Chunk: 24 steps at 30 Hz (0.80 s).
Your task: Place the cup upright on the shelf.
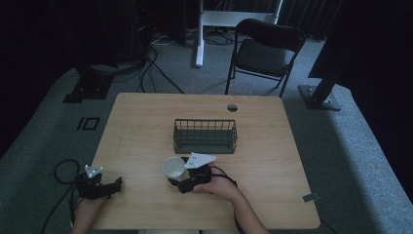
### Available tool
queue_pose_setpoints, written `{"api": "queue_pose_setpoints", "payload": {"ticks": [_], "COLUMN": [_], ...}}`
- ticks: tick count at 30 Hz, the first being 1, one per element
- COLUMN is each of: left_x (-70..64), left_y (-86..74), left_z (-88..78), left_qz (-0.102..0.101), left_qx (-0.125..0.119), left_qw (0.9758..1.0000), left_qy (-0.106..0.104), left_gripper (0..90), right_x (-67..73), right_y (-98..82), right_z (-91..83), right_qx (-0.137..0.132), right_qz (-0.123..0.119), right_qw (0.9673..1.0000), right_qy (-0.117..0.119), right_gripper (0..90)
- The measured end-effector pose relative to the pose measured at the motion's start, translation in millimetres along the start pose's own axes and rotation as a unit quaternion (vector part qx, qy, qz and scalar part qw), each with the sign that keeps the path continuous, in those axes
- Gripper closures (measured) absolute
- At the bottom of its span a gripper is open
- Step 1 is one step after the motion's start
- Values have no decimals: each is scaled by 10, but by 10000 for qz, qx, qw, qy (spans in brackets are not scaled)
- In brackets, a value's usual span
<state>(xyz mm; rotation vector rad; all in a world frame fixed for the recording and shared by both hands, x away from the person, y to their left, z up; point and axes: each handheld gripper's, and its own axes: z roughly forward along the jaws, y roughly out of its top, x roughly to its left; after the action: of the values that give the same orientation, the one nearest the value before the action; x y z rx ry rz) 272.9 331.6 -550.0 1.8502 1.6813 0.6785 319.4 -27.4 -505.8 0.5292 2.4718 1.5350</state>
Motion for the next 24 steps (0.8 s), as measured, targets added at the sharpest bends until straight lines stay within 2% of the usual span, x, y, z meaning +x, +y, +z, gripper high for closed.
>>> {"api": "queue_pose_setpoints", "payload": {"ticks": [12,17,24], "left_x": [0,0,0], "left_y": [0,0,0], "left_z": [0,0,0], "left_qz": [1,0,-1], "left_qx": [1,2,0], "left_qw": [10000,10000,10000], "left_qy": [0,0,0], "left_gripper": [9,9,9], "right_x": [-3,16,10], "right_y": [34,25,56], "right_z": [72,99,81], "right_qx": [-111,-44,-18], "right_qz": [-43,-188,-78], "right_qw": [9999,9997,9998], "right_qy": [-78,-124,-180], "right_gripper": [123,193,198]}}
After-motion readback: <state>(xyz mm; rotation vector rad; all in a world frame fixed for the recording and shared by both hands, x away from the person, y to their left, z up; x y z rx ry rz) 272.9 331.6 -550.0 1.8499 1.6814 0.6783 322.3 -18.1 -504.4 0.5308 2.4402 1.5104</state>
